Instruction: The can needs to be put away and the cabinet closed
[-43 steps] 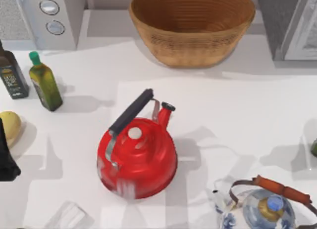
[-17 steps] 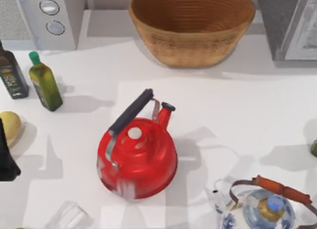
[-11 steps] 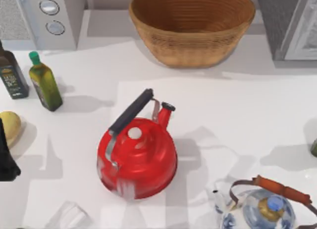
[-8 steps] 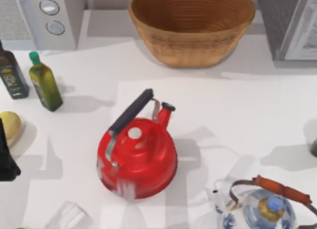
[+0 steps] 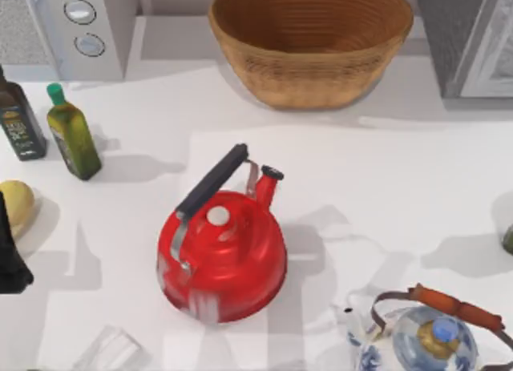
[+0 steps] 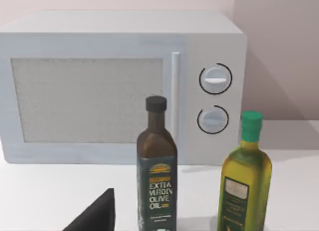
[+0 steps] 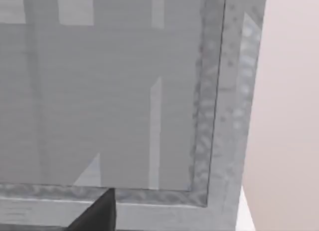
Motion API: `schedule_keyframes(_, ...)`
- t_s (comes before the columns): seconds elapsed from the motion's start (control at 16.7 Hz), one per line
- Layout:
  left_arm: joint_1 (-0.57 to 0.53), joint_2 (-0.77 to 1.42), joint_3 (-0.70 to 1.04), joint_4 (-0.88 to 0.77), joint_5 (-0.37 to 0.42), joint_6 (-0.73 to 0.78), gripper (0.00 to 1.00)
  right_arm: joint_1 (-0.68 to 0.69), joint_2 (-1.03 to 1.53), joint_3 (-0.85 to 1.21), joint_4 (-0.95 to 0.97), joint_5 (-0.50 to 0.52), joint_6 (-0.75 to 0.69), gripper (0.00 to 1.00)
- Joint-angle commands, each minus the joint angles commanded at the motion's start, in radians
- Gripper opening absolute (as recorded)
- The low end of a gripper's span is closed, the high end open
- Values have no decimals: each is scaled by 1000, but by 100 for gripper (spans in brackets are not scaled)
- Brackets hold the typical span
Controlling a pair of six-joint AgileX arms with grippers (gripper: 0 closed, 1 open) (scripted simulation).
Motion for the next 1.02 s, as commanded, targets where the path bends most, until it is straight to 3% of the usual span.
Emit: schedule_keyframes(1.02, 0, 0, 0, 0, 0, 0, 100, -9, -177, 1125, -1255, -23, -5, 100)
